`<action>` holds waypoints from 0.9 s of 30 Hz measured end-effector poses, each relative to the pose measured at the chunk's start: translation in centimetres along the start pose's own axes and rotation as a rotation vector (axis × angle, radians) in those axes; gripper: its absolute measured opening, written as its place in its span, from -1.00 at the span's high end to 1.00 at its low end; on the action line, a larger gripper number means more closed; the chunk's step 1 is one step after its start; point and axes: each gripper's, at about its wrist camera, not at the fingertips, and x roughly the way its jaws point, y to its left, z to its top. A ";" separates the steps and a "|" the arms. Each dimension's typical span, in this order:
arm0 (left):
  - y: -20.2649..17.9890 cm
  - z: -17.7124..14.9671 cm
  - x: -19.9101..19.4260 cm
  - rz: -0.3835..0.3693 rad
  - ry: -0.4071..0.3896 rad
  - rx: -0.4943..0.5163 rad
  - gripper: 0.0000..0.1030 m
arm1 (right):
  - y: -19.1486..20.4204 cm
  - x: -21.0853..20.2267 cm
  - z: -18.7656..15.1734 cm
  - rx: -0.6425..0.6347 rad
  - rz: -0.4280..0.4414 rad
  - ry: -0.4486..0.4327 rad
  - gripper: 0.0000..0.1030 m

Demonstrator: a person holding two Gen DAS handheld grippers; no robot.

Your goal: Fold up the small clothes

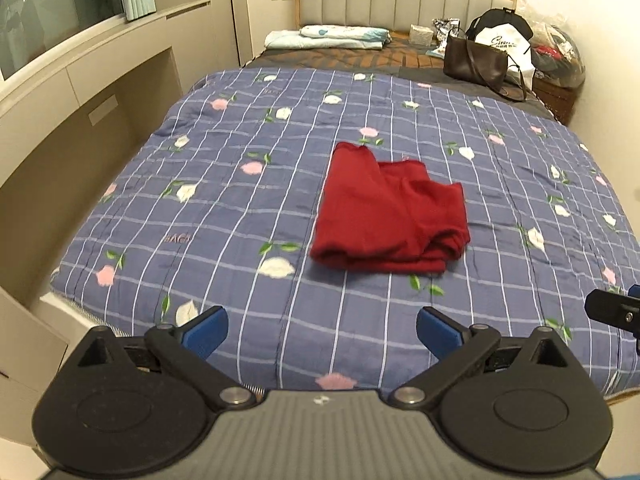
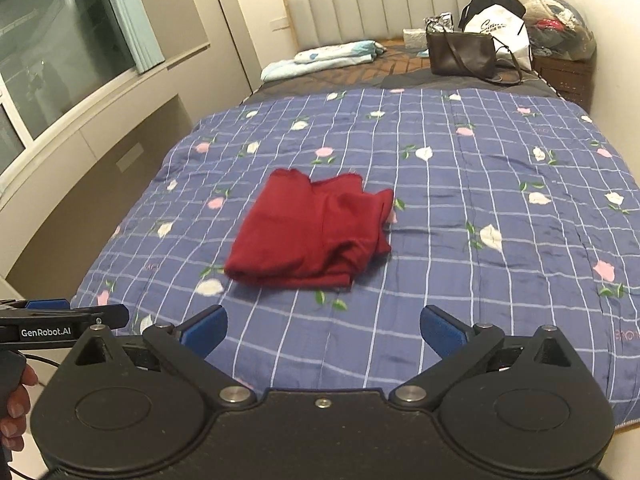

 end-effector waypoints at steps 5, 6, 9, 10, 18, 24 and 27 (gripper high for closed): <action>0.6 -1.0 -0.2 0.007 0.023 -0.006 -0.99 | 0.0 0.2 -0.7 0.014 -0.002 0.022 -0.99; 0.7 -1.1 -0.2 0.009 0.025 -0.003 -0.99 | 0.0 0.3 -0.8 0.020 -0.002 0.026 -0.99; 0.9 -1.3 -0.3 0.012 0.029 -0.001 -0.99 | 0.0 0.5 -0.9 0.027 -0.002 0.035 -0.99; 0.9 -1.3 -0.3 0.011 0.031 -0.001 -0.99 | 0.0 0.6 -0.9 0.027 -0.003 0.035 -0.99; 0.5 -1.0 -0.3 0.009 0.033 0.003 -0.99 | -0.1 0.6 -0.7 0.025 0.000 0.037 -0.99; -0.1 -0.7 0.0 0.008 0.050 -0.003 -0.99 | -0.4 0.8 -0.7 0.025 0.001 0.043 -0.99; -0.5 -0.6 0.1 0.003 0.046 0.001 -0.99 | -1.0 0.9 -0.7 0.025 0.002 0.051 -0.99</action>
